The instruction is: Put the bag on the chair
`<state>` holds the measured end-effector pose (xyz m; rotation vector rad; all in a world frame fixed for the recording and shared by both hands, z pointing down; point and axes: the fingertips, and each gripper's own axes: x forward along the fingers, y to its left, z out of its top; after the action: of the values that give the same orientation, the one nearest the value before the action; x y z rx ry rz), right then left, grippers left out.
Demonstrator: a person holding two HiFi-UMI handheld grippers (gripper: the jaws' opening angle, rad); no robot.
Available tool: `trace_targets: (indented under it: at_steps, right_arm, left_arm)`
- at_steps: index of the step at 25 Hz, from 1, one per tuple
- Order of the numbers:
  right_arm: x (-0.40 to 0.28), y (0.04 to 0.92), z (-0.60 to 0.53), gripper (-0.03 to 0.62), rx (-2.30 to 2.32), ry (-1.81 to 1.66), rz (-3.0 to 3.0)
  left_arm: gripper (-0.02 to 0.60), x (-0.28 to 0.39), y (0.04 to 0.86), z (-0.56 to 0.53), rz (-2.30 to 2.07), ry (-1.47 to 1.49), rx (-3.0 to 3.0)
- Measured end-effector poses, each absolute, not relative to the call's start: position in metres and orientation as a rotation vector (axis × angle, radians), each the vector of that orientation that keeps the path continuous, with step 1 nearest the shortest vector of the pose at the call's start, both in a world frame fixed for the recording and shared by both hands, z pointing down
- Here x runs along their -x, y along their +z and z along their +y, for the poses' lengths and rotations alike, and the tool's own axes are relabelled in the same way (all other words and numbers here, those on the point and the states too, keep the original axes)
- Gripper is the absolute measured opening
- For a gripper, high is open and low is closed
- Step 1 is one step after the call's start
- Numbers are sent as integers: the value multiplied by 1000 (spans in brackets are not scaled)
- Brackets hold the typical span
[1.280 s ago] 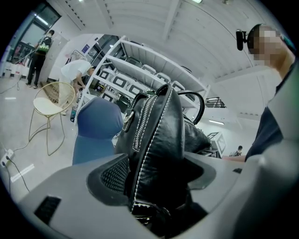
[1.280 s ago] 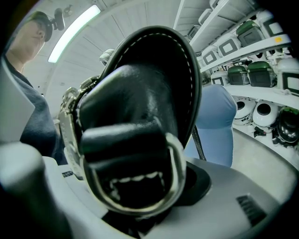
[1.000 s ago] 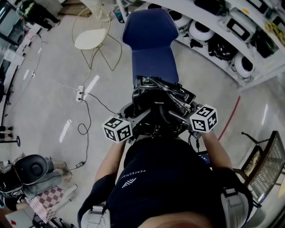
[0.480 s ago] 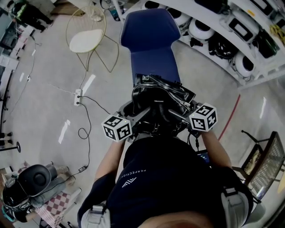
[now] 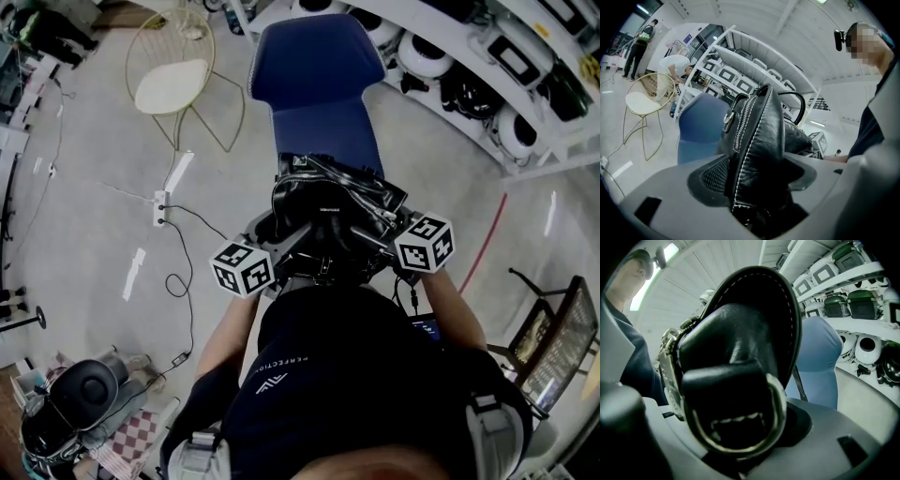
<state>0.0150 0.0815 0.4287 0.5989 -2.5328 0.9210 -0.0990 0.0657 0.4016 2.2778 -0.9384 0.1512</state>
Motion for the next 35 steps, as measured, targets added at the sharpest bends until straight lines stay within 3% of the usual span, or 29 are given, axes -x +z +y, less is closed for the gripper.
trace_targets:
  at_steps: [17,35]
  right_arm:
    - [27,436,14,253,-656,943,-2497]
    - [18,461,-88,253,-551,992,-2453]
  left_arm:
    - [324,141,413,-6,-888,149,-2280]
    - [324,134,439,-102,-966,143,-2190]
